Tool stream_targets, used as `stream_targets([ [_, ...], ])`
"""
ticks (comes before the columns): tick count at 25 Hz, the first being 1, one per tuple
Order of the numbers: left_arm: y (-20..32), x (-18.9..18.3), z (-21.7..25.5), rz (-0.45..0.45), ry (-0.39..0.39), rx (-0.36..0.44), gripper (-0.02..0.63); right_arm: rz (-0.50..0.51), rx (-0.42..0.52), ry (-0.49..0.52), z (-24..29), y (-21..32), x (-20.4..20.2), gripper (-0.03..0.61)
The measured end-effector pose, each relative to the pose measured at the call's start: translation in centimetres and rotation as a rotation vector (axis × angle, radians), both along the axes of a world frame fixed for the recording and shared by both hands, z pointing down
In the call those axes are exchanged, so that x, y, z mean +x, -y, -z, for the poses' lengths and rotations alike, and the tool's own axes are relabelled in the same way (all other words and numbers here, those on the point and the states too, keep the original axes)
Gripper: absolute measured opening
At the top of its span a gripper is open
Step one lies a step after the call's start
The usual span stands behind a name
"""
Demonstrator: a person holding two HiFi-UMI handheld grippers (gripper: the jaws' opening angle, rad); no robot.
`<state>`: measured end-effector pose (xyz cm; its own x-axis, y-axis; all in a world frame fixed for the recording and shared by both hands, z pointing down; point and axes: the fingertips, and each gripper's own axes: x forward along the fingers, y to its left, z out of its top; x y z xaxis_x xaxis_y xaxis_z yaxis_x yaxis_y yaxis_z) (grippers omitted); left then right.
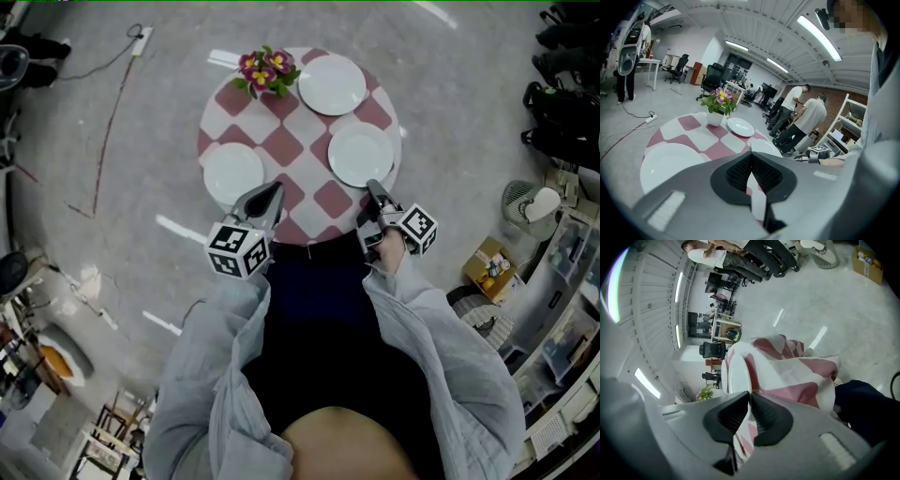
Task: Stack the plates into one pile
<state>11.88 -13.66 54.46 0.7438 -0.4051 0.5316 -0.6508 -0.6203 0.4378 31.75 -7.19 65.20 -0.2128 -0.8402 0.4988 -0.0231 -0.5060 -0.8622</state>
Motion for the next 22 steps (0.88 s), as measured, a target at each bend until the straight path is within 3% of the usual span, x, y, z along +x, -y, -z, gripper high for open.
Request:
stream_targets([
  [22, 3.2, -5.9, 5.1, -0.025, -0.084, 0.123, 0.012, -0.189, 0.139, -0.095, 6.7, 2.3, 0.8, 0.020],
])
